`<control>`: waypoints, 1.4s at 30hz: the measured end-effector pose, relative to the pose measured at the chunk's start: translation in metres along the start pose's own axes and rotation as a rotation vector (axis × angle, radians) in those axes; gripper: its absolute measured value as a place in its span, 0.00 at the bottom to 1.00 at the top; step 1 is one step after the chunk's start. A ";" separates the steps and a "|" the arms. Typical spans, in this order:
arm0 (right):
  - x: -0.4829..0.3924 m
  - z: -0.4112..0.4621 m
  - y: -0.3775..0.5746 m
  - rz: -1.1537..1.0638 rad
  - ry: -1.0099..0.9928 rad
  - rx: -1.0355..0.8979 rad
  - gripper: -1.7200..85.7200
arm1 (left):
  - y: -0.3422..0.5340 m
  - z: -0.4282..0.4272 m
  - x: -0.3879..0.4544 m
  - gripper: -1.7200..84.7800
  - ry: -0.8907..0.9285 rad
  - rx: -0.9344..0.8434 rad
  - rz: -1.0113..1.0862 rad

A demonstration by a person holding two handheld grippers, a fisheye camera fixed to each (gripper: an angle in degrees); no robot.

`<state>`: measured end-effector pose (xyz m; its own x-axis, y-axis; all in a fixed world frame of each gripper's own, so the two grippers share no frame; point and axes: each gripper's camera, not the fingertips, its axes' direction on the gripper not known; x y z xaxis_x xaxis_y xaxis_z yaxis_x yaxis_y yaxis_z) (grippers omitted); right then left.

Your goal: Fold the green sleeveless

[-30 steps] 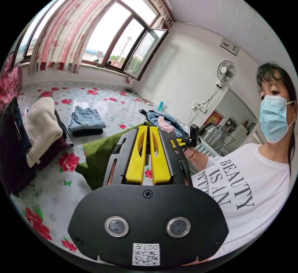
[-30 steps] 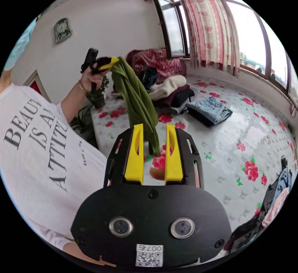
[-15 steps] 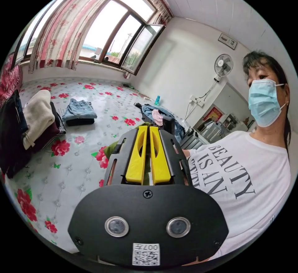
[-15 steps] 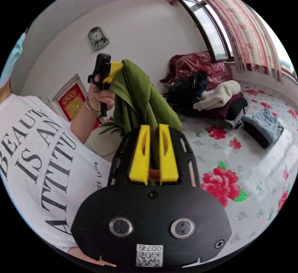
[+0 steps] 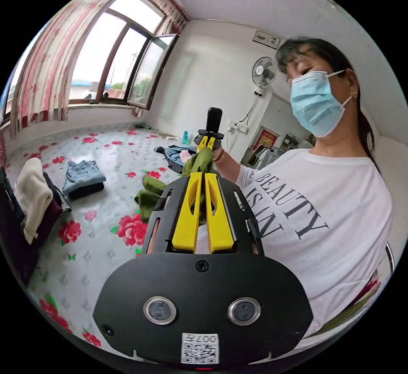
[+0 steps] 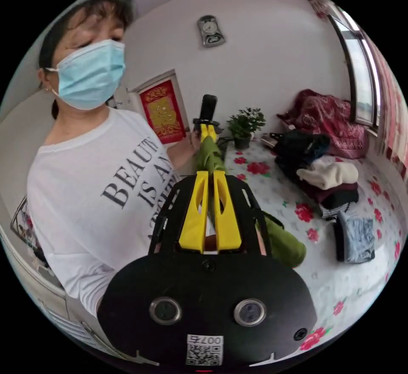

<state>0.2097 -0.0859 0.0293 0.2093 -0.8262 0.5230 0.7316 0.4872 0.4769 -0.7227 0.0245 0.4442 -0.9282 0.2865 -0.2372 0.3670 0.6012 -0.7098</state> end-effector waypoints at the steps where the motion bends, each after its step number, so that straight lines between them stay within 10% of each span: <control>1: 0.014 0.003 0.001 0.071 0.083 0.000 0.03 | 0.007 0.008 -0.014 0.01 -0.075 -0.018 -0.067; 3: 0.066 0.020 0.025 0.336 0.336 0.013 0.04 | 0.028 0.026 -0.050 0.01 -0.173 -0.078 -0.279; 13: 0.072 0.153 0.174 0.721 0.303 -0.242 0.07 | 0.170 0.082 -0.118 0.01 -0.184 -0.242 -0.860; 22: 0.062 0.218 0.107 0.520 0.220 -0.166 0.10 | 0.118 0.058 -0.096 0.01 -0.063 -0.033 -0.706; 36: 0.134 0.132 0.101 0.665 0.865 -0.404 0.03 | 0.113 0.033 -0.081 0.01 -0.075 0.001 -0.637; 42: 0.123 0.125 0.117 0.681 0.618 -0.235 0.05 | 0.122 0.032 -0.090 0.01 -0.109 0.010 -0.697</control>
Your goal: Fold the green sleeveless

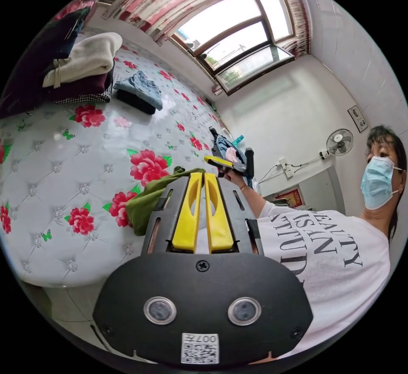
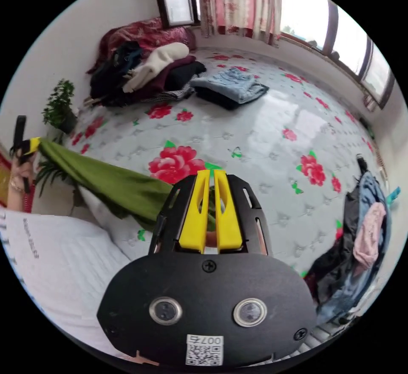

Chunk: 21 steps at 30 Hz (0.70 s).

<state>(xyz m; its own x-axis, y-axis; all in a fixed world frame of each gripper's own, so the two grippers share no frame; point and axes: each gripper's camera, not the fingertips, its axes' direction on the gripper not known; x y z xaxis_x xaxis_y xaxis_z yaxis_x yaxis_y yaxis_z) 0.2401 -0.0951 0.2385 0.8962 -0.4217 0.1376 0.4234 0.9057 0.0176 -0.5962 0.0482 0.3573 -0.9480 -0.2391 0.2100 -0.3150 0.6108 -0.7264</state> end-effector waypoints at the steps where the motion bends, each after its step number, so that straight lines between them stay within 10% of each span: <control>1: -0.006 0.003 0.006 -0.028 -0.043 -0.003 0.06 | 0.000 -0.002 -0.001 0.01 0.001 0.011 -0.006; 11: -0.036 0.078 0.029 0.146 -0.043 -0.235 0.10 | -0.014 -0.021 0.028 0.01 0.018 0.044 0.113; 21: 0.027 -0.126 -0.003 -0.116 -0.446 -0.134 0.02 | -0.005 -0.044 0.010 0.01 -0.280 0.006 0.050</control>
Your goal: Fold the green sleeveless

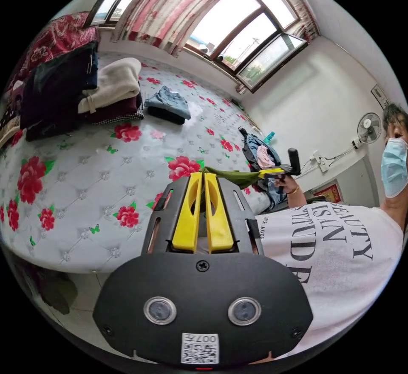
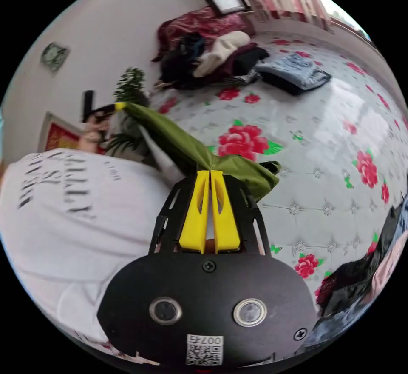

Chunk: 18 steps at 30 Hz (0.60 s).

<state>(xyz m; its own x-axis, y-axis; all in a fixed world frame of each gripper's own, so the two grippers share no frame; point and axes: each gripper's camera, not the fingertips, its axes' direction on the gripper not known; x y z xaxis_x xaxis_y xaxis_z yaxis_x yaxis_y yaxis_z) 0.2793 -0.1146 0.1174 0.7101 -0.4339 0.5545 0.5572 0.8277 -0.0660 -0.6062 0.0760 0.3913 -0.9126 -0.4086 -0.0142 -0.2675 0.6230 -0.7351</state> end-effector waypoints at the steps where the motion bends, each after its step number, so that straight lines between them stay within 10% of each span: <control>1: -0.001 -0.010 -0.001 -0.004 0.008 0.011 0.02 | 0.002 0.003 -0.006 0.01 0.007 0.005 -0.016; 6: 0.063 -0.013 -0.025 0.281 0.295 0.155 0.05 | 0.000 0.048 -0.043 0.01 0.014 -0.021 -0.156; 18: 0.054 0.119 0.055 0.490 0.291 0.019 0.10 | 0.013 0.099 -0.074 0.01 0.055 -0.136 -0.297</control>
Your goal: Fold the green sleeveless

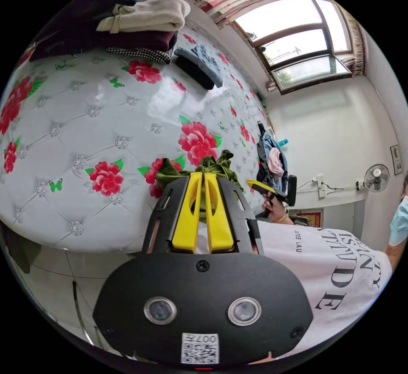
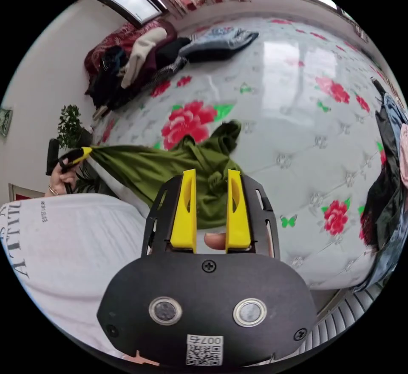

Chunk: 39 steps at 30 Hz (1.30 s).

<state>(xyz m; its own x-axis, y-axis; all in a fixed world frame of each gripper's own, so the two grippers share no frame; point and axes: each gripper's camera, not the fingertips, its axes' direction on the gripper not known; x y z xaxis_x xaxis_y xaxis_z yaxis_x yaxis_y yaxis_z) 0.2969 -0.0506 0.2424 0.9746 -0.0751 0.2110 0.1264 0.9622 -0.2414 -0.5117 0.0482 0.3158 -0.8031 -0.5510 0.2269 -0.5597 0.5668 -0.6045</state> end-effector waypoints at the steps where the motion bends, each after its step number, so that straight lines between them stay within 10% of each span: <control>1: -0.001 0.004 0.002 0.005 0.003 -0.009 0.10 | -0.001 0.000 -0.001 0.01 0.006 -0.002 -0.007; 19: -0.034 0.034 0.012 -0.053 0.381 -0.092 0.03 | 0.010 -0.025 -0.001 0.01 -0.053 0.020 0.002; 39: 0.026 -0.311 0.195 -0.082 -0.051 0.732 0.02 | 0.016 -0.118 0.087 0.01 0.026 0.170 0.367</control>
<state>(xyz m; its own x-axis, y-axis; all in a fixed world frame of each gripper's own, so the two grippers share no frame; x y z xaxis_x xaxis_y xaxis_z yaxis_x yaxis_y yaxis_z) 0.4047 0.0540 -0.0934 0.9552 -0.1588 0.2496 0.0250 0.8839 0.4670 -0.6144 0.0820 0.4163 -0.9493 -0.3141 -0.0094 -0.1951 0.6127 -0.7659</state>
